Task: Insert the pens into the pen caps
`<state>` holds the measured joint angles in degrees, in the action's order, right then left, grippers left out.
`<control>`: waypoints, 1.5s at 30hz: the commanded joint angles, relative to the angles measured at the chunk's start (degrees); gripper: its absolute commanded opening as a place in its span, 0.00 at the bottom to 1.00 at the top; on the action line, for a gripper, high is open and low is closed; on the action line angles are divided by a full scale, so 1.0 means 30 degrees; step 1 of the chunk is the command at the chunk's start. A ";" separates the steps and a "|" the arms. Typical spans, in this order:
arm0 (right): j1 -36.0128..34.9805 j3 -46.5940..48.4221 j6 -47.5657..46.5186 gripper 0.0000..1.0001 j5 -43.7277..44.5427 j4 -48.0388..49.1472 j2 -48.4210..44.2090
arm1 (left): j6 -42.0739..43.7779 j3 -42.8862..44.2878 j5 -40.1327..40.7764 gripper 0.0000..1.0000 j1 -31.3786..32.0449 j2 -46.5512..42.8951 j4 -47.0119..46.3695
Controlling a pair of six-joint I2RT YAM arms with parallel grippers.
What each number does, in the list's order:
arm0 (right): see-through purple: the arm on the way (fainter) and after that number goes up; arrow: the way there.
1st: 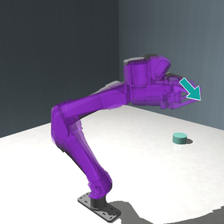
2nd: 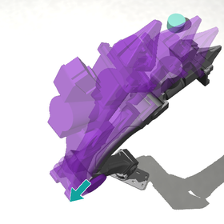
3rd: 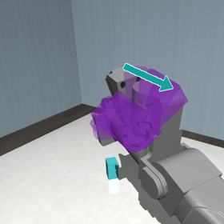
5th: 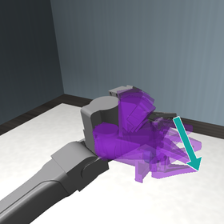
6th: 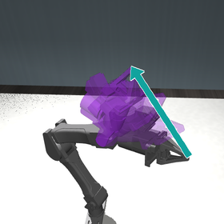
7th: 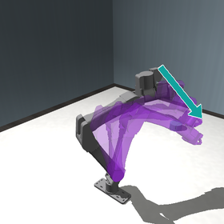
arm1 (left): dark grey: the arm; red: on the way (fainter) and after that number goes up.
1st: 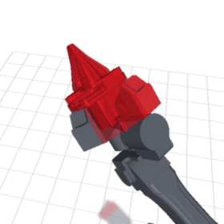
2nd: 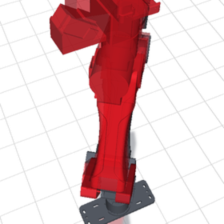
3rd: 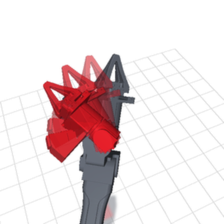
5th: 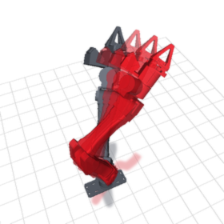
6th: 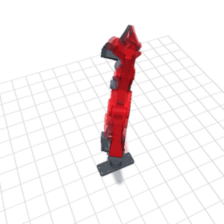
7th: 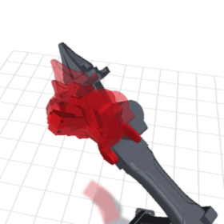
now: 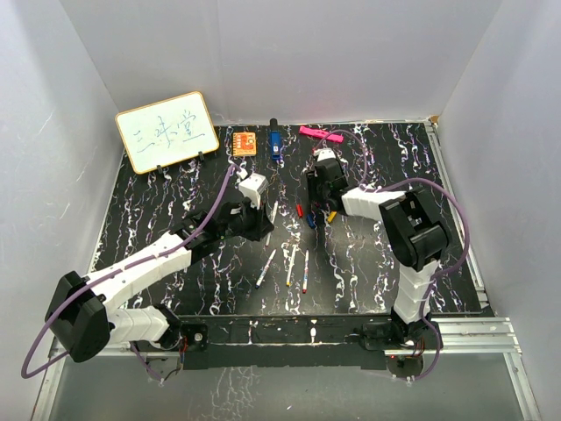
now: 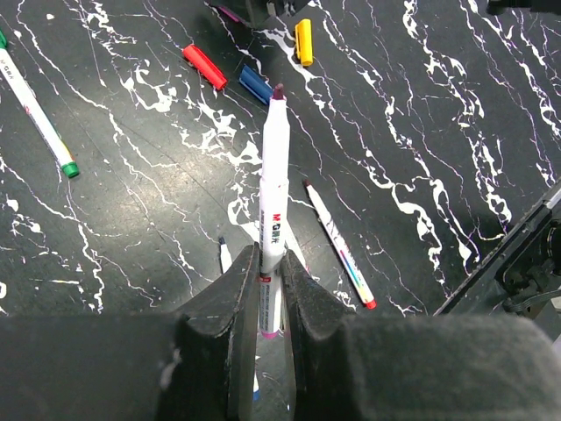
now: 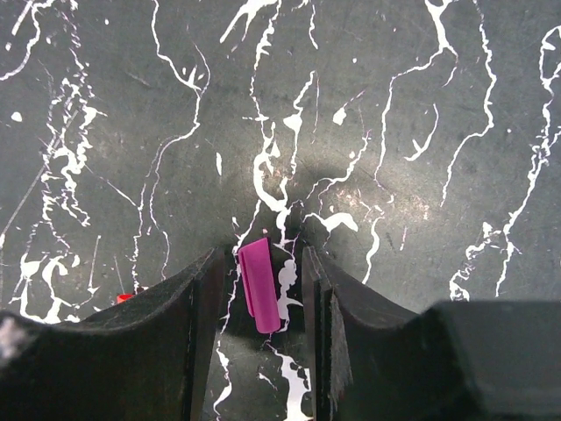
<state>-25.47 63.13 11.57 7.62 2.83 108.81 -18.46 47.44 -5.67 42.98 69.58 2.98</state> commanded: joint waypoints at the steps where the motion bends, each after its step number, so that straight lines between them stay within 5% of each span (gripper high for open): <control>1: -0.0213 0.0783 -0.0370 0.39 0.0626 0.0042 0.0274 | -0.0141 0.0013 -0.0448 0.00 -0.0001 -0.0459 -0.0523; 15: -0.1075 0.0377 -0.0204 0.31 0.1973 -0.1173 0.0529 | -0.0435 -0.0083 -0.0131 0.00 -0.0169 -0.0656 -0.0643; 24: -0.1147 0.0436 0.0470 0.00 0.1715 -0.1980 0.1112 | -0.0576 -0.0287 0.0396 0.00 -0.0279 -0.0706 -0.0572; 36: -0.1133 0.3208 0.1551 0.00 0.2759 -0.2910 0.0721 | -0.0323 -0.0436 0.0605 0.00 -0.0317 -0.0325 -0.1101; 45: -0.1118 0.0273 0.1989 0.00 0.0972 0.2330 -0.4439 | -0.1541 -0.1431 -0.1154 0.00 -0.0310 0.0699 -0.4731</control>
<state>-28.67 67.22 15.88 13.37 -2.07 105.89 -20.88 43.70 -5.69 42.41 70.08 -4.80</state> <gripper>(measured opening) 0.061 0.115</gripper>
